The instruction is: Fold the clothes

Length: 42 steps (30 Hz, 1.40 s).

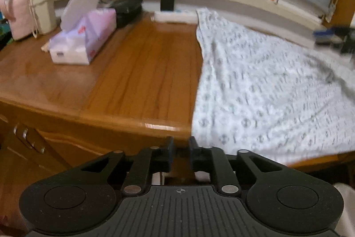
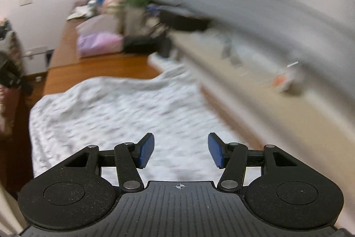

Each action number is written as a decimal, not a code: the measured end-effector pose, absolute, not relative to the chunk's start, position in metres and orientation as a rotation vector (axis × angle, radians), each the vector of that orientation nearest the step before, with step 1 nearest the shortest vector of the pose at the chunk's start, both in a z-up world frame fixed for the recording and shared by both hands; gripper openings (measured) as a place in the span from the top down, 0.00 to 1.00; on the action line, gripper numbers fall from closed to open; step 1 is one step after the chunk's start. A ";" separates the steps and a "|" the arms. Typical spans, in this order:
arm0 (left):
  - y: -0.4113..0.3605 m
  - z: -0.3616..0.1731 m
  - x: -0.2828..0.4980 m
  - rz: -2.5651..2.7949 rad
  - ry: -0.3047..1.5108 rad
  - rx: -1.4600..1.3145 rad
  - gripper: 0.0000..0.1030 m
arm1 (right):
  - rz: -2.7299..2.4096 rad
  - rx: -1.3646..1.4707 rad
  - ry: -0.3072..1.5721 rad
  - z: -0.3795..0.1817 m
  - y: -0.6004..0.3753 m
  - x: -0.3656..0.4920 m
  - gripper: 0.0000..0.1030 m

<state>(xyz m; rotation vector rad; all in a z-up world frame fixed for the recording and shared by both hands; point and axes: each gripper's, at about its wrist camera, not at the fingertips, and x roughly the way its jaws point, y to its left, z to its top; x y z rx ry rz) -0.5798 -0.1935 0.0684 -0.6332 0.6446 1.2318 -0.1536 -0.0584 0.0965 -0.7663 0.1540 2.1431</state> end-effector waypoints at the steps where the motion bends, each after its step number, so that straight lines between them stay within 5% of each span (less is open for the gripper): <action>1: -0.191 0.072 -0.579 1.234 0.634 -0.620 0.81 | 2.168 -0.771 0.173 0.088 -0.057 -0.162 0.48; 9: -0.143 0.071 -0.539 1.165 0.576 -0.546 0.81 | 2.339 -0.813 0.276 0.047 -0.043 -0.225 0.50; 15: -0.111 0.056 -0.524 1.168 0.540 -0.548 0.81 | 2.344 -0.792 0.343 0.030 -0.038 -0.215 0.96; 23: -0.095 0.065 -0.531 1.193 0.471 -0.552 0.80 | 2.214 -0.697 0.283 0.045 -0.051 -0.175 0.95; 25: -0.089 0.065 -0.528 1.198 0.469 -0.551 0.69 | 2.206 -0.737 0.284 0.037 -0.052 -0.179 0.85; 31: -0.063 0.057 -0.510 1.171 0.492 -0.543 0.68 | 2.198 -0.687 0.298 0.036 -0.053 -0.176 0.63; 42: -0.032 0.038 -0.484 1.035 0.643 -0.383 0.72 | 2.080 -0.654 0.343 0.020 -0.047 -0.158 0.63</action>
